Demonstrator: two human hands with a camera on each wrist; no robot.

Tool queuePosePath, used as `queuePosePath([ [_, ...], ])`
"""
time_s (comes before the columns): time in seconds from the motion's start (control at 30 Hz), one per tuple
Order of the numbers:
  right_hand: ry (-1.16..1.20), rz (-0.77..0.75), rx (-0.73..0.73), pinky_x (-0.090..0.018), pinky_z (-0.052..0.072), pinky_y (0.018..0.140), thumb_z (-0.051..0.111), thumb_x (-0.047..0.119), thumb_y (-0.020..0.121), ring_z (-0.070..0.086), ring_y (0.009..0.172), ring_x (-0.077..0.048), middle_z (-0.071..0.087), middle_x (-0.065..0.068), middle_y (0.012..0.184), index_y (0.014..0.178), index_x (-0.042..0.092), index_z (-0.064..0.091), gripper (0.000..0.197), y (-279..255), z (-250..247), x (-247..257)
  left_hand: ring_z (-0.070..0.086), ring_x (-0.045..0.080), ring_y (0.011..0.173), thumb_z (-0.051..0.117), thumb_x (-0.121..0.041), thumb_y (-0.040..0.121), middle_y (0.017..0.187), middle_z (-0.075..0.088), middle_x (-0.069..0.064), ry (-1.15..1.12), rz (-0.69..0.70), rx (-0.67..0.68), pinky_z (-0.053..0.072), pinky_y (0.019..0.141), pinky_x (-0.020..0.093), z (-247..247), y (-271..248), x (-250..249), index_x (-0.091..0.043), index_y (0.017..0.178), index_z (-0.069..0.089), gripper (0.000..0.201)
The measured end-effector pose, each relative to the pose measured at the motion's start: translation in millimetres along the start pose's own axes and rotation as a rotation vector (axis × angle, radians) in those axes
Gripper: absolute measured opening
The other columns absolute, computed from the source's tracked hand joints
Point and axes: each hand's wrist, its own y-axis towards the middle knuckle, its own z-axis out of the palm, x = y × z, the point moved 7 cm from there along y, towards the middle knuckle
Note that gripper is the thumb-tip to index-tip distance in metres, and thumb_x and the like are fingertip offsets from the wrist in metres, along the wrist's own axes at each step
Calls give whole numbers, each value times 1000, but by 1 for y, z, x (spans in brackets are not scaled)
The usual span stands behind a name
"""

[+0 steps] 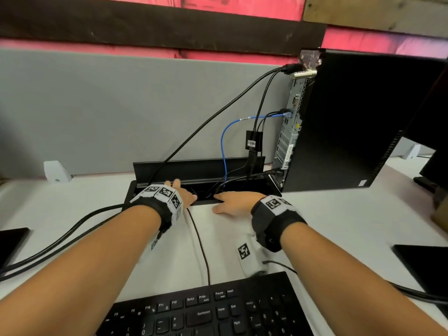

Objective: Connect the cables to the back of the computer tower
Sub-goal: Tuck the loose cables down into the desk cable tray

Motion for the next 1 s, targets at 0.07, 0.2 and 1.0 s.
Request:
queuePosePath([
  [0.07,-64,68,26,-38,22,117,44,57,91,30,143,-22,32,0,156,149,26,31,67,14,0,2,27,28,136,42,-32,98,149,24,4,28,122,-102,27,113,43,-7,-4,-13,-21,135,46,39],
  [0.2,-141,64,-15,-46,32,111,48,82,60,41,136,-26,44,3,149,143,34,40,96,37,-2,12,56,28,114,43,-23,97,132,53,11,-38,308,-26,45,98,37,-2,-6,-47,-14,135,40,39],
  [1.0,113,6,-203,-33,45,91,51,46,94,57,114,-29,62,-15,122,122,3,58,52,37,-3,-2,49,22,119,29,-22,103,140,47,11,-127,123,49,29,110,32,5,24,-61,-7,136,46,41],
])
